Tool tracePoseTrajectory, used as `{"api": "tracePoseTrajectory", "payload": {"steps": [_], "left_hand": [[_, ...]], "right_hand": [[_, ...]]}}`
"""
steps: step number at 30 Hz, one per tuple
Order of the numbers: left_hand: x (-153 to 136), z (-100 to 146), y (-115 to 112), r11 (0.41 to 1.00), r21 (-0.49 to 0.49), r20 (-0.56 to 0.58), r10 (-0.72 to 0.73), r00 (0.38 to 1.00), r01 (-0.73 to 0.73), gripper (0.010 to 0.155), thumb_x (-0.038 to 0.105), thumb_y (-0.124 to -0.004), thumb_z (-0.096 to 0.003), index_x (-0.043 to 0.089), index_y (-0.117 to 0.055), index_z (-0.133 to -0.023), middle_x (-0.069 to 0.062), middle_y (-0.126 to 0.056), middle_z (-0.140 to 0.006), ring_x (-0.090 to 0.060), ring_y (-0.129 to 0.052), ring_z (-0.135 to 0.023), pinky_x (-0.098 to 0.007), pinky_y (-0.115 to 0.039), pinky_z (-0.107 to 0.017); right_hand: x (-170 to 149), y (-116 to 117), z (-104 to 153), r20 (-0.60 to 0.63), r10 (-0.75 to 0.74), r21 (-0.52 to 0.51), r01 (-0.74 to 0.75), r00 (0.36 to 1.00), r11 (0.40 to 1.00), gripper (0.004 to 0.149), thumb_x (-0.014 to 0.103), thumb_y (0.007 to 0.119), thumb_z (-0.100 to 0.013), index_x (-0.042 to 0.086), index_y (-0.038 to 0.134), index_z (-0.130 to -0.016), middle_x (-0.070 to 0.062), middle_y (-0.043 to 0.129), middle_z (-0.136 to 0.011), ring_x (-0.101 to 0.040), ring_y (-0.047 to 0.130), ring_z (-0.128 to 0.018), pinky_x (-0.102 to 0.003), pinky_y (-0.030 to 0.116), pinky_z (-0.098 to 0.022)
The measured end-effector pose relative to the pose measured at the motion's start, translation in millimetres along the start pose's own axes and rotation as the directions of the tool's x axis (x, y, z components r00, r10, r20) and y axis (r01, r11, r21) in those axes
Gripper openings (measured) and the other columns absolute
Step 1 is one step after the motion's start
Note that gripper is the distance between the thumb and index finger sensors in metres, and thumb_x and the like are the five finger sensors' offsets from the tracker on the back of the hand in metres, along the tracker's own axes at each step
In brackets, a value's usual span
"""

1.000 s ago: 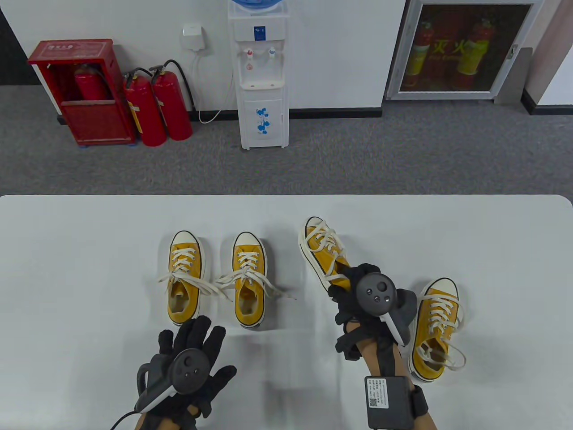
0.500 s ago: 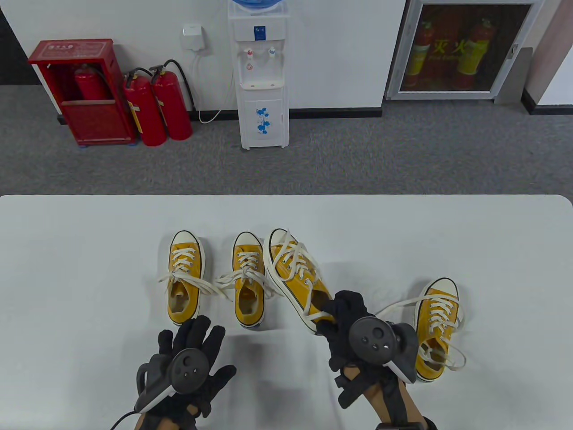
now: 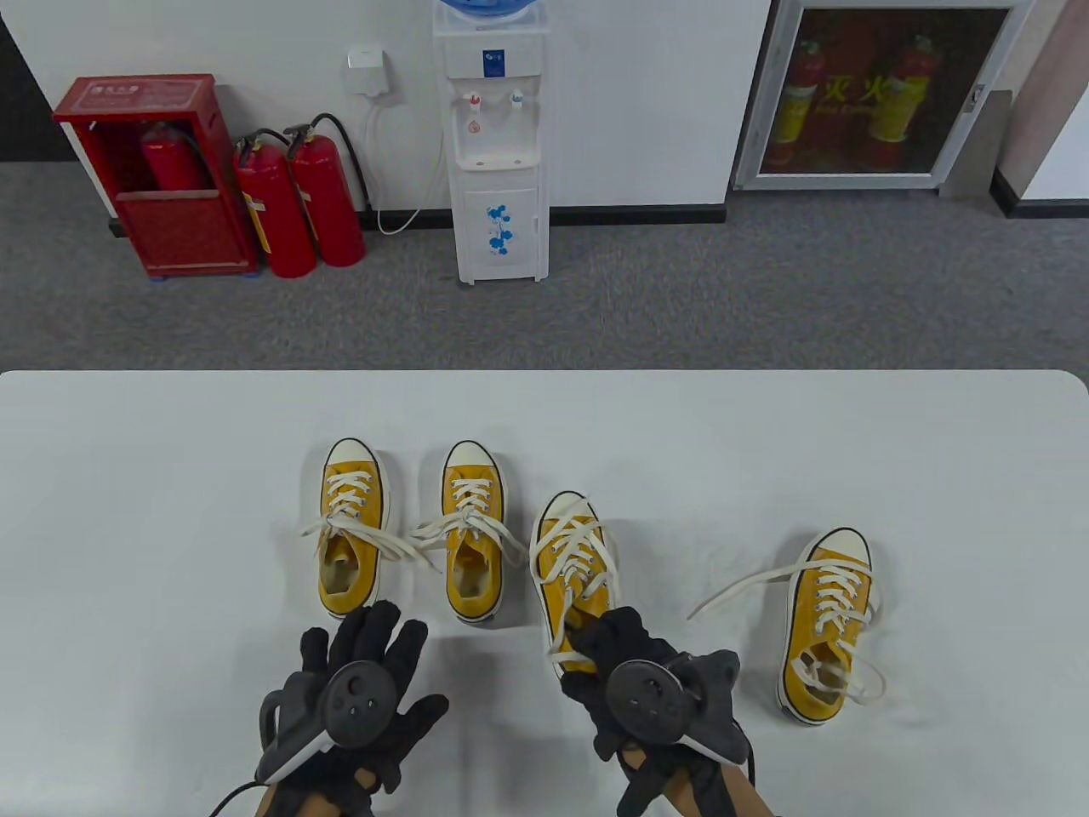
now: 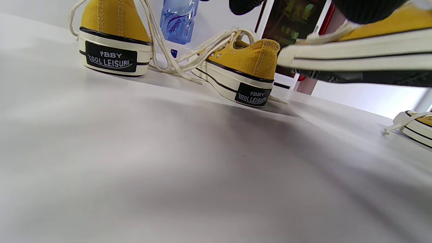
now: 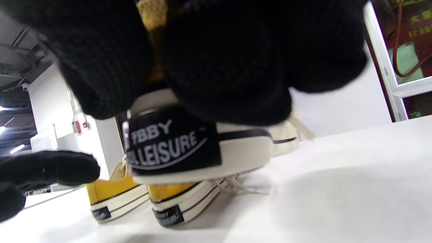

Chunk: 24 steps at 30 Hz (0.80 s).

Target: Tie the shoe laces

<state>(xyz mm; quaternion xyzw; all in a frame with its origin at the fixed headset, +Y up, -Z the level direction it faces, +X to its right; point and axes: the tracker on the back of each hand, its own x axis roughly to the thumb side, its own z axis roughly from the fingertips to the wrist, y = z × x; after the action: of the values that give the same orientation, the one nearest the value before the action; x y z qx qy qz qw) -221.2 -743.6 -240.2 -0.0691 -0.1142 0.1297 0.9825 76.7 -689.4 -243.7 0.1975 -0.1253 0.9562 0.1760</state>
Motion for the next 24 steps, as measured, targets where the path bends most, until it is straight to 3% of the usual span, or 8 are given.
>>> {"api": "tracePoseTrajectory", "payload": {"steps": [15, 24], "left_hand": [[1.2, -0.4, -0.8, 1.000, -0.009, 0.003, -0.008, 1.000, 0.008, 0.086, 0.071, -0.062, -0.0457, 0.032, -0.033, -0.117, -0.009, -0.016, -0.126, -0.044, -0.018, -0.119, -0.079, -0.010, -0.073], [2.4, -0.5, -1.7, 1.000, -0.021, 0.005, -0.011, 1.000, 0.012, 0.086, 0.071, -0.062, -0.0459, 0.032, -0.033, -0.117, -0.009, -0.016, -0.126, -0.044, -0.018, -0.119, -0.079, -0.010, -0.073]], "right_hand": [[10.1, 35.1, 6.0, 0.053, 0.021, 0.106, -0.027, 0.998, 0.994, 0.052, 0.048, 0.096, -0.032, 0.011, 0.085, -0.068, -0.009, 0.081, -0.070, -0.005, 0.104, -0.018, -0.031, 0.097, -0.023], [12.9, 60.1, 9.0, 0.083, 0.023, 0.247, -0.043, 0.996, 0.968, 0.049, 0.049, 0.097, -0.033, 0.014, 0.088, -0.065, -0.008, 0.083, -0.068, -0.003, 0.104, -0.019, -0.033, 0.096, -0.024]]}}
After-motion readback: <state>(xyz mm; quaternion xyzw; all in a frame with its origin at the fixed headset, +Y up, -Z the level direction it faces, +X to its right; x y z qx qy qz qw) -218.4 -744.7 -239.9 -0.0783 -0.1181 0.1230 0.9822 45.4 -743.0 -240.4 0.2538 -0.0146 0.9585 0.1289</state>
